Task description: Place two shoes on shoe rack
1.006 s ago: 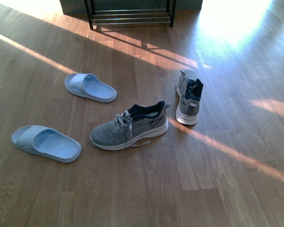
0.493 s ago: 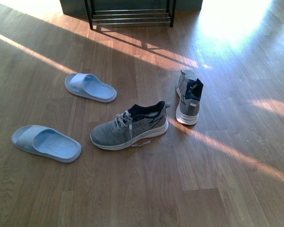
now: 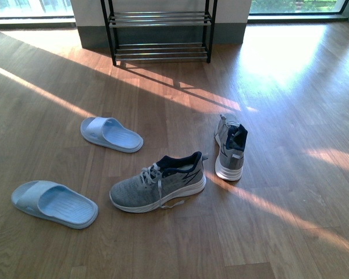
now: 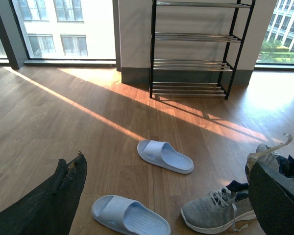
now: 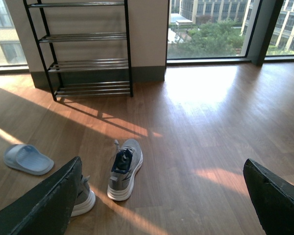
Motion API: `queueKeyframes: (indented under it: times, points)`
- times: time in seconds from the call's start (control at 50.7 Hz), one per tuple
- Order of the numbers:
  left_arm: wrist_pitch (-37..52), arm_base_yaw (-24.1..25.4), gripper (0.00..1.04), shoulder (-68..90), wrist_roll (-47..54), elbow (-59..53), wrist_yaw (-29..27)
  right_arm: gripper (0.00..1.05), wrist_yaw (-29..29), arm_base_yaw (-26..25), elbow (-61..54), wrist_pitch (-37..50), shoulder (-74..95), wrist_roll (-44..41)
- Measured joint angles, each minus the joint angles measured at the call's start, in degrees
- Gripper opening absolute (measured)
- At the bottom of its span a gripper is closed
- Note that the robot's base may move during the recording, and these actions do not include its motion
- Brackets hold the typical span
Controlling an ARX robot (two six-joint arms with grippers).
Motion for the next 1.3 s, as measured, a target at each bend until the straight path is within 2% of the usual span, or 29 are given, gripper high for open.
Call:
queueKeyframes:
  times: [1.302]
  points:
    - [0.0,0.0,0.95,0.0,0.0,0.0,0.0,0.96,0.0,0.0,0.0,0.0,0.0,0.0]
